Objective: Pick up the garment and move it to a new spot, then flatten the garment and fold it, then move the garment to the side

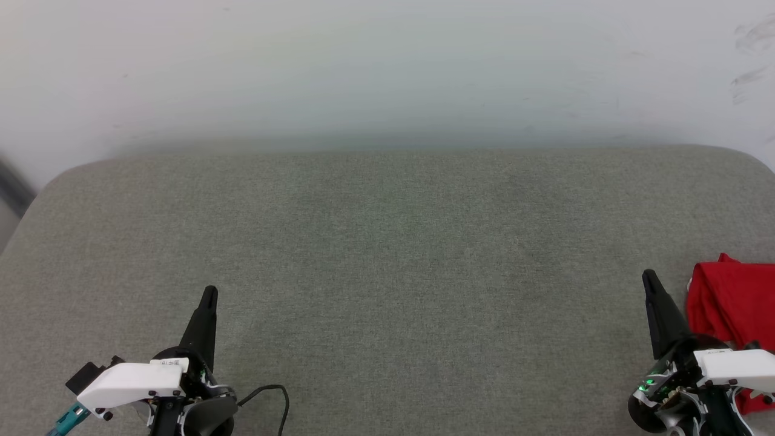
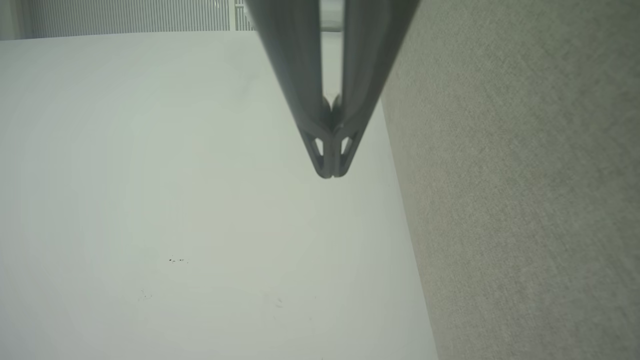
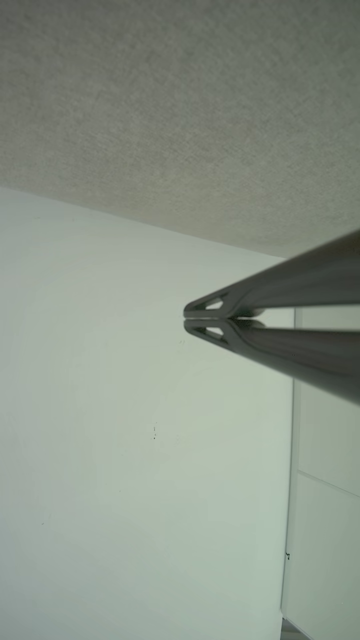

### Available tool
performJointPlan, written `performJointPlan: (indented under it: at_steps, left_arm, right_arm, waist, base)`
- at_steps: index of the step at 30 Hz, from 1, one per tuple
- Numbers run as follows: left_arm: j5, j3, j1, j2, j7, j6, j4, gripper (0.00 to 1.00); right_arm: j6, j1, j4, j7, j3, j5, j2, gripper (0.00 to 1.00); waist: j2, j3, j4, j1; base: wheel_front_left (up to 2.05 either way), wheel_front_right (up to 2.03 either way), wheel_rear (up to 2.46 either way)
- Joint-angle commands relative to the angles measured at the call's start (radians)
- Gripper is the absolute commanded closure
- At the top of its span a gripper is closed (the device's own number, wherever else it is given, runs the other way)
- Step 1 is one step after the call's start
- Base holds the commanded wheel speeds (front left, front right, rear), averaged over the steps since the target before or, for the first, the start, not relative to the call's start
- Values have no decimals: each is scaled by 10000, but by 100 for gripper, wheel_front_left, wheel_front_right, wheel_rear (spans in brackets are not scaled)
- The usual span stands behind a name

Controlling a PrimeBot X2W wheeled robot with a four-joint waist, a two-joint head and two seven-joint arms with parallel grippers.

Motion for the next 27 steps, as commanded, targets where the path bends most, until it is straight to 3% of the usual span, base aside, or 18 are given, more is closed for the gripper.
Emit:
performJointPlan:
  at_steps: [1, 27]
  left_arm:
    - [-19, 41, -80, -9, 19, -38, 7, 100]
    - [3, 55, -82, -22, 31, -38, 6, 100]
  right_arm:
    - [-3, -117, 14, 7, -18, -15, 33, 100]
    - [-3, -122, 15, 42, -51, -49, 59, 100]
  waist:
    - [0, 0, 0, 0]
    - [0, 0, 0, 0]
  base:
    - [0, 0, 0]
    - [0, 0, 0]
